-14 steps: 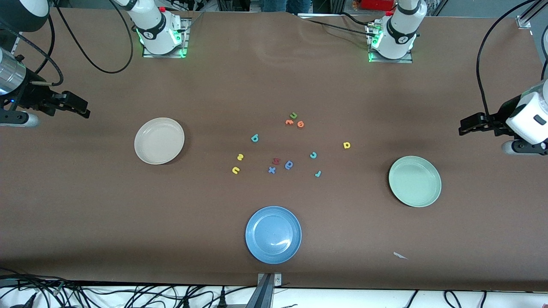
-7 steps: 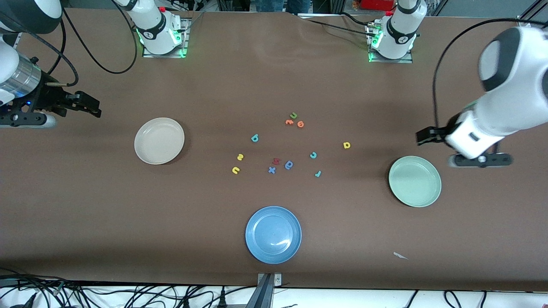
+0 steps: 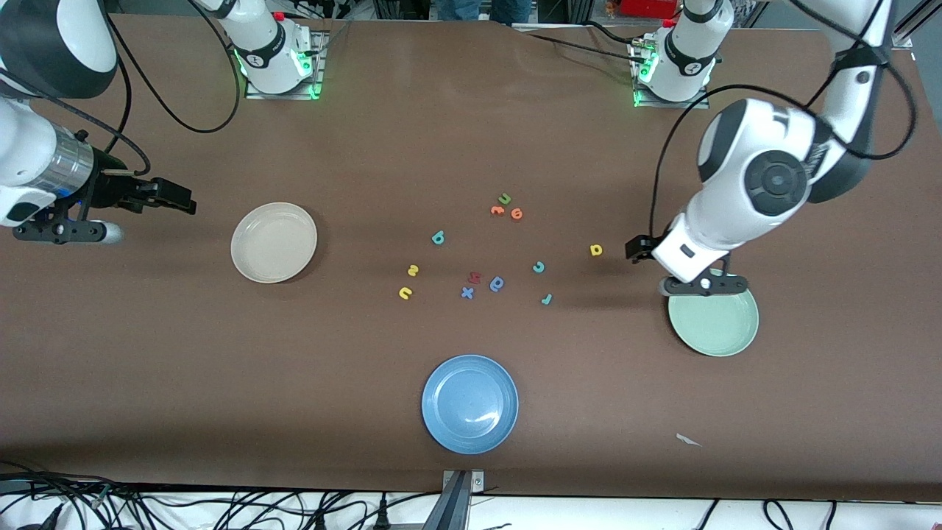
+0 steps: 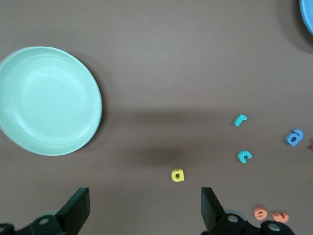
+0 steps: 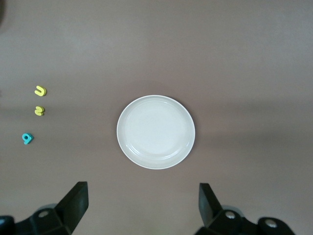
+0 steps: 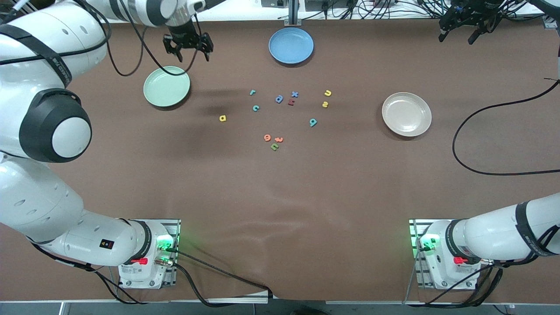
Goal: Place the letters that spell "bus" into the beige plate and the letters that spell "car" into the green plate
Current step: 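Move the left gripper and the right gripper toward the scattered letters, then grasp the yellow a with the left gripper while the right gripper grasps yellow u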
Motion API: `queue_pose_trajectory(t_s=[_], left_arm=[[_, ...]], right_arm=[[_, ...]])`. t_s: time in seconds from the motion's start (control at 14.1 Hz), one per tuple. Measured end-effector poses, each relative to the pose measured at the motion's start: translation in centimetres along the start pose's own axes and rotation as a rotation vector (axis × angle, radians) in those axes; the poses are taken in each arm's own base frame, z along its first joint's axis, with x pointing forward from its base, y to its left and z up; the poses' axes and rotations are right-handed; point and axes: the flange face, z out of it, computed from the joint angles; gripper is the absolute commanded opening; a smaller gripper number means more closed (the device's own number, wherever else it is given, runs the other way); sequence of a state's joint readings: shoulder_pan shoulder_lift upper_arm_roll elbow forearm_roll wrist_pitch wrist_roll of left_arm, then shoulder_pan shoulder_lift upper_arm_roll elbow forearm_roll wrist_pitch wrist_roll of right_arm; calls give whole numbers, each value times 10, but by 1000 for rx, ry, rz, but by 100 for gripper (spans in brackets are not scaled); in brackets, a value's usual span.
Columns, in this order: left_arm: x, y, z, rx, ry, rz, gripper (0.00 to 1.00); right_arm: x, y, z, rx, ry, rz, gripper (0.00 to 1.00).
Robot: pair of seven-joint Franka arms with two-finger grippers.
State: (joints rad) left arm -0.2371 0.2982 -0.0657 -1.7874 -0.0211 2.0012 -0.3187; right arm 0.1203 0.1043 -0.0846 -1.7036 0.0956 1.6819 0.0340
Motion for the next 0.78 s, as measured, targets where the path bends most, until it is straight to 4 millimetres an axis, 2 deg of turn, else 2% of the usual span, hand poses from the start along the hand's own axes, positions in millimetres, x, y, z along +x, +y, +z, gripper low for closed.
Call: queue_pose_trajectory(t_s=[0.14, 0.21, 0.28, 0.43, 0.64, 0.71, 0.78], left_arm=[[-13, 6, 38, -13, 29, 3, 100], [-21, 9, 56, -22, 51, -2, 100], [-30, 12, 71, -31, 71, -5, 100], [-48, 19, 99, -50, 106, -14, 100], [-68, 24, 131, -59, 117, -14, 100], [-73, 27, 140, -59, 113, -12, 100], [-76, 32, 150, -58, 109, -9, 100]], right_arm=[[10, -10, 13, 0, -3, -16, 100], [19, -20, 25, -2, 5, -20, 99], [28, -36, 38, -6, 18, -18, 99], [38, -82, 64, -17, 43, 20, 99], [49, -141, 113, -28, 68, 103, 99], [56, -158, 135, -25, 89, 145, 94], [61, -176, 160, -21, 109, 185, 82]])
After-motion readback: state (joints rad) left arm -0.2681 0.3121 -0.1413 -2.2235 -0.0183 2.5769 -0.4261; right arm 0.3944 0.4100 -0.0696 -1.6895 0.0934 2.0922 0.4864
